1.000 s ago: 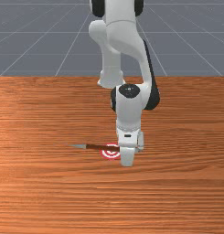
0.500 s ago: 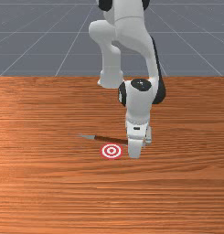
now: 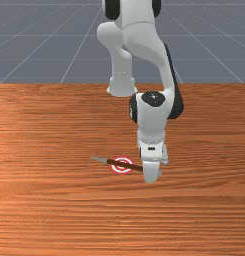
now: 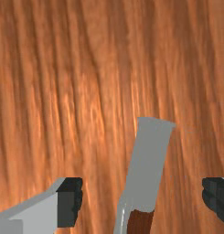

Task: Pick up the pen and put it to the marker

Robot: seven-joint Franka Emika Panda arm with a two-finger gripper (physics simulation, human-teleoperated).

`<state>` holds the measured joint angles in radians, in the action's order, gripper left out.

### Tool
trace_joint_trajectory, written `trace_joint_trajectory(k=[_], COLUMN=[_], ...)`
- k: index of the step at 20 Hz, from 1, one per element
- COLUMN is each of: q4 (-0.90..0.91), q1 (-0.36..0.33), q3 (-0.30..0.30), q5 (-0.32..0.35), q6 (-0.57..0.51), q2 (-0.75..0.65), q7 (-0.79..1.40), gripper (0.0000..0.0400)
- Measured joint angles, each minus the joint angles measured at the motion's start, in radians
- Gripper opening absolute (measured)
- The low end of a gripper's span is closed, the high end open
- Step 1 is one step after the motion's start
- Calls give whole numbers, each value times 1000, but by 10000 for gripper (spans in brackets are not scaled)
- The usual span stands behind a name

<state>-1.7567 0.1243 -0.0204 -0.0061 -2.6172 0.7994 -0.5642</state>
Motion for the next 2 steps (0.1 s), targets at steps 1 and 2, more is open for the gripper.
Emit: trace_joint_trajectory(k=[1,2], q4=[-1,7], q1=[-1,-3], q3=[1,1], q5=[2,1], q6=[-1,3], q2=[-1,3], q7=[3,0], gripper=[393,396])
